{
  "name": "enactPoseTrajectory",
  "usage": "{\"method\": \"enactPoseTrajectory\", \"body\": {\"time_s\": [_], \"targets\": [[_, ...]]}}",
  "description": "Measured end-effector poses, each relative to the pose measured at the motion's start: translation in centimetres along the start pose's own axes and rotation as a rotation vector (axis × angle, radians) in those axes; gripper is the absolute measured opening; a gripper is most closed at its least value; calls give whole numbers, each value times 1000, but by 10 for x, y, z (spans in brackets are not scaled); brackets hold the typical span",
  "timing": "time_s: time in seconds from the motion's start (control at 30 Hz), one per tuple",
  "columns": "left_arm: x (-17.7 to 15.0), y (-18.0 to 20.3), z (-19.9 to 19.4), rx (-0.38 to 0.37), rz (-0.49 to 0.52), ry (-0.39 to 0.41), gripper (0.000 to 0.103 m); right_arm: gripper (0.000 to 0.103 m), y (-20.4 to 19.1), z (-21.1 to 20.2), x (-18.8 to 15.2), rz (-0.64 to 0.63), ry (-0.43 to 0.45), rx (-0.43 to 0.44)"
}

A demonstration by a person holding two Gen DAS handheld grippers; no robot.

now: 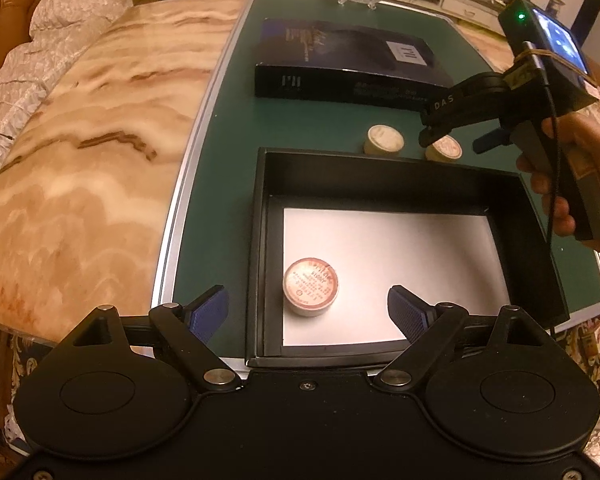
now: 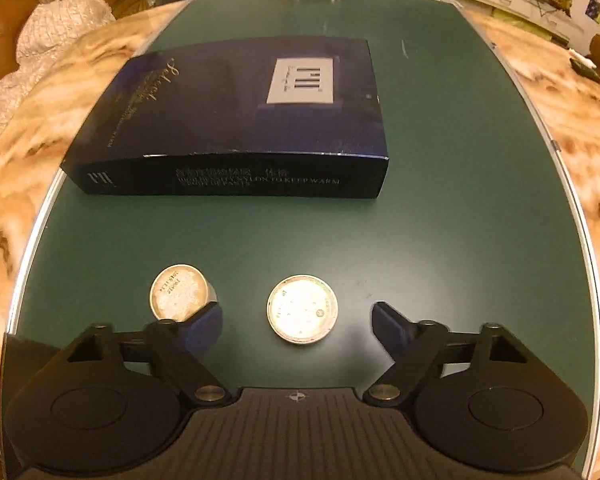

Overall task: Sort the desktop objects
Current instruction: 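Move the right gripper to a pink-rimmed tin and close on it, then carry the tin into the tray corner and open the right gripper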

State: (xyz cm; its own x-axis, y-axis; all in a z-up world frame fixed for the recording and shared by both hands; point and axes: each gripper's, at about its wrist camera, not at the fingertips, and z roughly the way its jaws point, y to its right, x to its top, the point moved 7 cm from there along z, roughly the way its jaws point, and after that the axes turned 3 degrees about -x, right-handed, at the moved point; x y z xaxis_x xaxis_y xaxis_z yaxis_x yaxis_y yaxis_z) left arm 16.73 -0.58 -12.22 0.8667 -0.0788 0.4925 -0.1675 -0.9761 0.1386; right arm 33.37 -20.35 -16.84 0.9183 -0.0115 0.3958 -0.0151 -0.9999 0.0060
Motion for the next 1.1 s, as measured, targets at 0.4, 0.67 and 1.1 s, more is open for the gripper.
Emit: {"method": "enactPoseTrajectory", "body": {"time_s": [0.4, 0.67, 1.1], "targets": [[-3, 0, 3, -14, -1, -9, 87, 45, 1, 12, 4, 28, -23, -25], [-7, 4, 1, -21, 7, -11, 87, 45, 9, -2, 2, 66, -1, 14], [-7, 3, -4, -32, -18, -1, 87, 45, 20, -106, -66, 86, 41, 114]]}}
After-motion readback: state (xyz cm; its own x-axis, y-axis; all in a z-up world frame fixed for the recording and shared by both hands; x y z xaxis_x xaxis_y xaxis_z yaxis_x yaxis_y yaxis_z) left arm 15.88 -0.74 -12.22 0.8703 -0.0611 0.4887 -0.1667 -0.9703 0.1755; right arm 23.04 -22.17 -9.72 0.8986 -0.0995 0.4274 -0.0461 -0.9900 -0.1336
